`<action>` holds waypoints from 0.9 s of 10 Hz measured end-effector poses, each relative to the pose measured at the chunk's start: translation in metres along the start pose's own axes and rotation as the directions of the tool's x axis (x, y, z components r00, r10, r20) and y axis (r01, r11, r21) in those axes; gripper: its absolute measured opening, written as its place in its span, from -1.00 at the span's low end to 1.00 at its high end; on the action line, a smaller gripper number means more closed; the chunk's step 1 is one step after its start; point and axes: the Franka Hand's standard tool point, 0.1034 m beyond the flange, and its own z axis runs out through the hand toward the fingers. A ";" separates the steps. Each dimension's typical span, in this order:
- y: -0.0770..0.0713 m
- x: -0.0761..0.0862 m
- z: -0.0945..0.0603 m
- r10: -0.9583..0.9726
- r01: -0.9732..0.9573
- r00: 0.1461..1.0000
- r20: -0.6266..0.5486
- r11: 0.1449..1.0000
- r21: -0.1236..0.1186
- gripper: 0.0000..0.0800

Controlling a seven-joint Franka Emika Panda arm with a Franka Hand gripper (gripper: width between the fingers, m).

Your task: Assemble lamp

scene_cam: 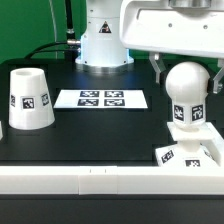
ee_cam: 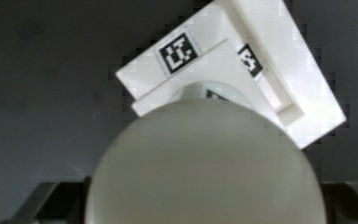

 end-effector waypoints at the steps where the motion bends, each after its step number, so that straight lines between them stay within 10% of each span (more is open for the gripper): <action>1: -0.001 -0.001 0.001 0.058 -0.058 0.998 0.008 0.998 0.005 0.45; 5: -0.002 -0.004 0.003 0.356 -0.358 0.932 0.063 0.933 0.023 0.45; 9: -0.001 -0.008 0.001 0.258 -0.258 0.963 0.075 0.966 -0.002 0.73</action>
Offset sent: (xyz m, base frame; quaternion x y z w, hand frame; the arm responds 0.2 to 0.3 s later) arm -0.0023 0.0008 -0.0061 0.0295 -0.0388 0.2659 0.9628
